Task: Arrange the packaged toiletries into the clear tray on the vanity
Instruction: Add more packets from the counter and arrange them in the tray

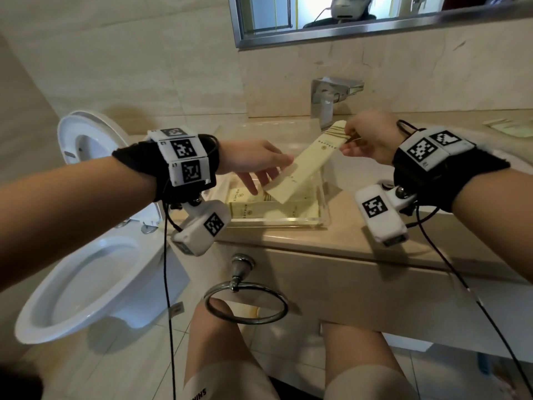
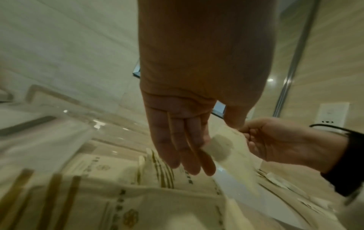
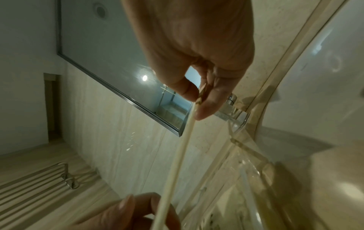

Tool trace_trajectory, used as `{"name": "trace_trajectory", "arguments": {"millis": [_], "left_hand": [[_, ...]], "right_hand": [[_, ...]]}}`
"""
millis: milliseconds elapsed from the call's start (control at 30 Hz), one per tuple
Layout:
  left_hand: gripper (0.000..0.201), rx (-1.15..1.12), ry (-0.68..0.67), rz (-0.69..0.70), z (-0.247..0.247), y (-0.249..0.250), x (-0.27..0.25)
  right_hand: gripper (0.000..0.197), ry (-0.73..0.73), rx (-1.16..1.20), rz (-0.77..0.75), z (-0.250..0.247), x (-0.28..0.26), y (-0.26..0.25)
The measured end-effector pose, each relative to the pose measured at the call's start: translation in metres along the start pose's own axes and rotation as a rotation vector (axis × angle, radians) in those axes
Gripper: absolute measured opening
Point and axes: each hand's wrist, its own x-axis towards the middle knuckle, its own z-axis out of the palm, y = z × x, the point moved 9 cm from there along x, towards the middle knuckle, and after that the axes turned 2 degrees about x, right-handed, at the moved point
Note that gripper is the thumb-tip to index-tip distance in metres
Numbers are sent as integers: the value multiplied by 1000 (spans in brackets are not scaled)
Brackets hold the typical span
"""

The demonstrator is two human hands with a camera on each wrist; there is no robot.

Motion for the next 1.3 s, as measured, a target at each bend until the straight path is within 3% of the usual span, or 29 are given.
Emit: {"name": "trace_trajectory", "arguments": {"millis": [333,633,900,1100,1300], "left_hand": [[12,-20,65,-85,-19,-42,-10],[22,9,105,-156,-36,-73,-17],[12,164,134,-236,-47,-90,-25],[7,219,97,-252,-43,-92,-27],[8,209,155,-228,-53,-84,-27]], "right_hand": [[9,-44,66,-2,20,-4,3],[16,-206,-307,-73,38,-22,1],[11,-444,-623,-13,64,-42,20],[21,-434,-686,-7,65,-45,23],[24,-365,-652,-49,60,-40,16]]}}
